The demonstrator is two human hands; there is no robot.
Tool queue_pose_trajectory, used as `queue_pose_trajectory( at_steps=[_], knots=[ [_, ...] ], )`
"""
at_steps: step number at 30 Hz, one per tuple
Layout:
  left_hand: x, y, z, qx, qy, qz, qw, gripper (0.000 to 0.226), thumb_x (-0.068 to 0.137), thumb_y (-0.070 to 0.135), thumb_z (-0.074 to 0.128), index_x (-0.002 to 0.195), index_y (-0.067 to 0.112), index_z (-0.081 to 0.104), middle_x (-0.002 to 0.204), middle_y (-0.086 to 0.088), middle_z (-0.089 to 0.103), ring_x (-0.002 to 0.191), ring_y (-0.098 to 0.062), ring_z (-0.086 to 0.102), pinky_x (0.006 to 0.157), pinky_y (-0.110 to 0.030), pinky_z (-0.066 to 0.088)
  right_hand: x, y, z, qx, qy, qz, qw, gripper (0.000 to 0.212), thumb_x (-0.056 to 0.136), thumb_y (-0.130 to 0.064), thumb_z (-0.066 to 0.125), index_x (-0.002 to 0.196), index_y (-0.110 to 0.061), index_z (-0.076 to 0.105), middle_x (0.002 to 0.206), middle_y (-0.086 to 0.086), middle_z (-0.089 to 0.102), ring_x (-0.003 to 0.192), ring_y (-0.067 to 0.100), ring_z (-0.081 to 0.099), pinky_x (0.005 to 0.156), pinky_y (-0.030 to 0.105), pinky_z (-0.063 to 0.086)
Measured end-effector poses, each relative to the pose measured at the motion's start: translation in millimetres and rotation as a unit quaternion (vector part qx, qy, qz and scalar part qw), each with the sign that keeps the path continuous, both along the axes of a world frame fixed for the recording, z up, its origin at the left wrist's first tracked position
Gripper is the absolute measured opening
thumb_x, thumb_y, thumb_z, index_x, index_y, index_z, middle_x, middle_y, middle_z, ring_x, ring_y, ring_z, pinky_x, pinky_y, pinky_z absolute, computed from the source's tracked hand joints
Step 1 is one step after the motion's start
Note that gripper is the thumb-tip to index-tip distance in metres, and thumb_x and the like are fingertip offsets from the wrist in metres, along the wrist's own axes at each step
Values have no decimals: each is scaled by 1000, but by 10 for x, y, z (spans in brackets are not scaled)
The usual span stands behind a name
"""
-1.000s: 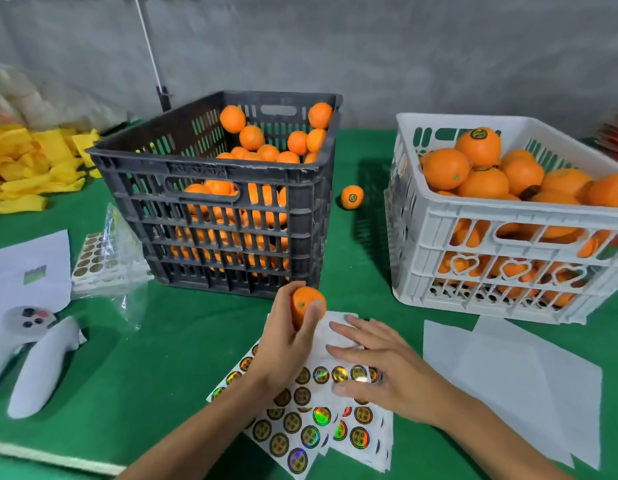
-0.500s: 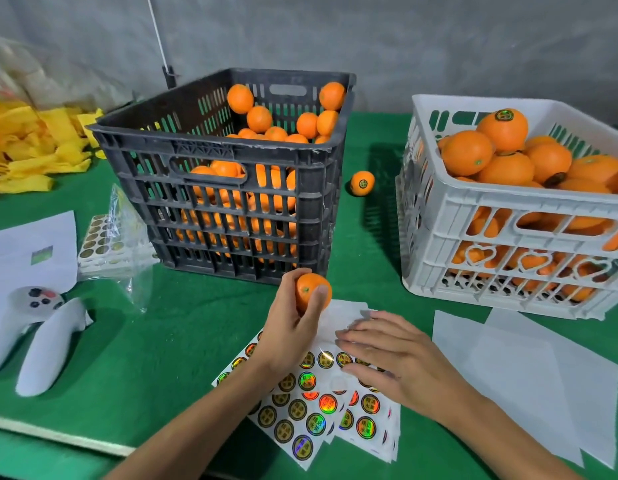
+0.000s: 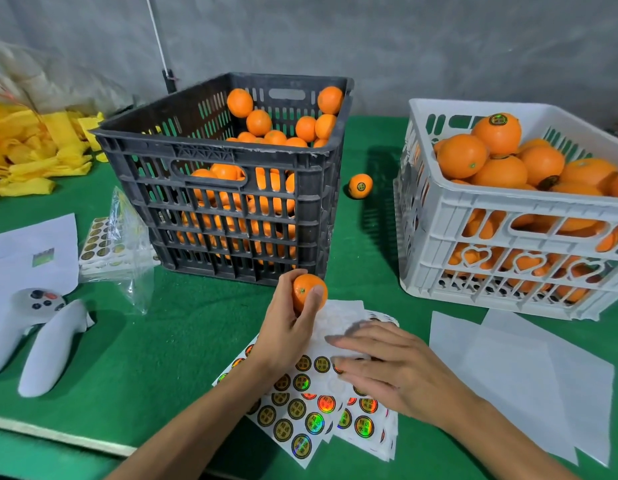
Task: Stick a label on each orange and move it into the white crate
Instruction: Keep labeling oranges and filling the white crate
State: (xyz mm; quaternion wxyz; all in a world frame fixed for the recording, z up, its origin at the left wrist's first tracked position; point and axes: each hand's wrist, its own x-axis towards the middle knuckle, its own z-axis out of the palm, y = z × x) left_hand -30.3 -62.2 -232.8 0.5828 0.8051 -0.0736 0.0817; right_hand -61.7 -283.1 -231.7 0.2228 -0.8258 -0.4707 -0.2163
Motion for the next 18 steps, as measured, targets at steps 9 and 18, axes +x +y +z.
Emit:
queue_pose_trajectory(
  at_steps=[9, 18],
  knots=[
    [45, -69, 227, -56, 28, -36, 997, 54, 90, 80, 38, 130, 45, 45, 100, 20, 56, 85, 3, 56, 77, -14, 46, 167, 225, 439, 488, 502, -39, 713, 61, 103, -53, 42, 106, -4, 78, 144, -3, 62, 138, 10, 52, 121, 43, 28],
    [179, -509, 844, -197, 41, -72, 977, 40, 81, 74, 59, 108, 44, 63, 85, 1, 65, 72, -12, 62, 67, -19, 51, 413, 257, 858, 427, 413, -151, 790, 65, 91, -82, 34, 119, -39, 75, 141, -31, 56, 132, -8, 49, 121, 41, 32]
  ],
)
